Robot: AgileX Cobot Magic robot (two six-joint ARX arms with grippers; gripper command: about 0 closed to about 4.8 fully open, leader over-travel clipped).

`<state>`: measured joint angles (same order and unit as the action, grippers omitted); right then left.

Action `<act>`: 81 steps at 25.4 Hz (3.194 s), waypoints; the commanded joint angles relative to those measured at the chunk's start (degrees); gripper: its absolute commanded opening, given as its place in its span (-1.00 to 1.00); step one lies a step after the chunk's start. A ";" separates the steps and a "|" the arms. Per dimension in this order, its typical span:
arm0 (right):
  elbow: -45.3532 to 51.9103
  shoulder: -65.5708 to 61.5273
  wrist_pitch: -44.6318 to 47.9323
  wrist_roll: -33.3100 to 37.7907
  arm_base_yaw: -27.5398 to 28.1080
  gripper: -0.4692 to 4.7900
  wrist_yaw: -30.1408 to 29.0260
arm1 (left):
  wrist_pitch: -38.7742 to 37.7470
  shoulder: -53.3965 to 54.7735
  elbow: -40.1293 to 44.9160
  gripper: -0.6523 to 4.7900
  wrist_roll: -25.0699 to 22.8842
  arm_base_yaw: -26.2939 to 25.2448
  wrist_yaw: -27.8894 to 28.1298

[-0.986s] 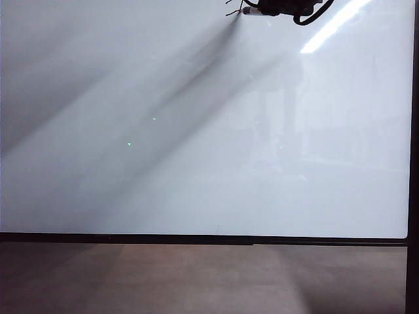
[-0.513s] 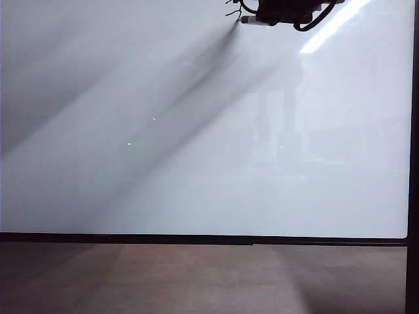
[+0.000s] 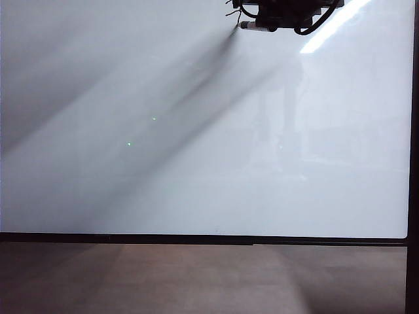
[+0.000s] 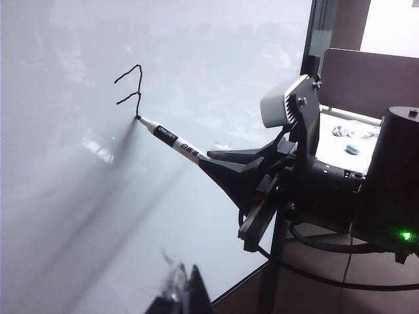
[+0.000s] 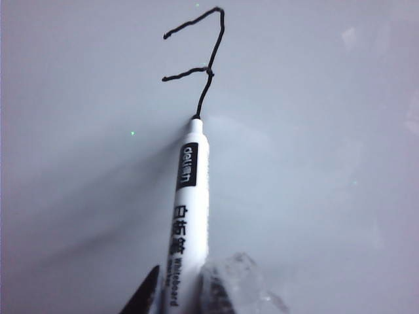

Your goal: Reach to the right to find the marker pen, pick it up, and write the number 3 on the whiteboard.

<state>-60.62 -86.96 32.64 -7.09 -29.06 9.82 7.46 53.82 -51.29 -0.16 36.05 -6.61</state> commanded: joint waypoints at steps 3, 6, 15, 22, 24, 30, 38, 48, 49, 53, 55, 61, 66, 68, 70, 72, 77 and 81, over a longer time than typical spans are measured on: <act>-0.22 0.59 0.11 0.31 0.00 -0.71 0.55 | 0.33 -0.22 -0.20 -0.78 0.17 -0.07 -0.07; -0.22 1.84 -0.33 0.28 -0.13 -0.71 0.50 | 0.33 -0.22 -0.20 -0.78 0.17 -0.07 -0.07; -0.22 4.04 -1.57 0.26 -0.59 -0.71 -6.78 | 0.33 -0.22 -0.20 -0.78 0.17 -0.07 -0.07; -0.22 2.82 -0.70 -0.57 -0.31 -0.71 -6.73 | 0.35 -0.22 -0.20 -0.78 0.17 -0.07 -0.07; -0.22 2.45 -0.66 -0.57 0.28 -0.71 -6.73 | 0.35 -0.22 -0.20 -0.78 0.17 -0.07 -0.07; -0.22 1.14 1.57 -0.59 0.28 -0.71 -6.82 | 0.39 -0.22 -0.20 -0.78 0.17 -0.07 -0.07; -0.24 -0.33 3.21 -0.57 0.28 -0.71 -6.91 | 0.42 -0.22 -0.20 -0.78 0.17 -0.07 -0.07; -0.24 -1.42 4.96 -0.57 0.31 -0.71 -5.68 | 0.39 -0.22 -0.20 -0.78 0.17 -0.07 -0.07; -0.24 -1.46 4.98 -0.57 0.31 -0.71 -5.44 | 0.39 -0.22 -0.20 -0.78 0.20 -0.07 -0.09; -0.24 -1.46 4.96 -0.57 0.31 -0.71 -5.46 | 0.39 -0.22 -0.20 -0.78 0.17 -0.07 -0.09; -0.24 -1.46 4.96 -0.57 0.31 -0.71 -5.44 | 0.37 -0.22 -0.20 -0.78 0.20 -0.07 -0.09; -0.24 -1.46 4.90 -0.55 0.31 -0.71 -3.17 | 0.35 -0.22 -0.20 -0.78 0.20 -0.07 -0.09; -0.24 -1.38 4.68 -0.39 0.31 -0.71 -1.81 | 0.35 -0.22 -0.20 -0.78 0.17 -0.07 -0.07; -0.22 -1.33 4.42 -0.37 0.31 -0.71 -1.79 | 0.35 -0.22 -0.20 -0.78 0.17 -0.07 -0.07; -0.24 -1.31 4.11 -0.37 0.31 -0.71 -1.60 | 0.35 -0.22 -0.20 -0.78 0.17 -0.07 -0.07; -0.24 -1.25 3.54 -0.37 0.28 -0.71 -0.35 | 0.35 -0.22 -0.20 -0.78 0.17 -0.07 -0.07; -0.22 -1.09 2.95 -0.35 0.28 -0.71 0.37 | 0.35 -0.22 -0.20 -0.78 0.17 -0.07 -0.07; -0.22 -0.63 2.82 -0.37 0.28 -0.71 2.23 | 0.35 -0.22 -0.20 -0.78 0.17 -0.07 -0.07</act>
<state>-60.47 -88.12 34.96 -7.57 -28.99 8.93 7.49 53.78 -51.29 -0.16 36.05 -6.59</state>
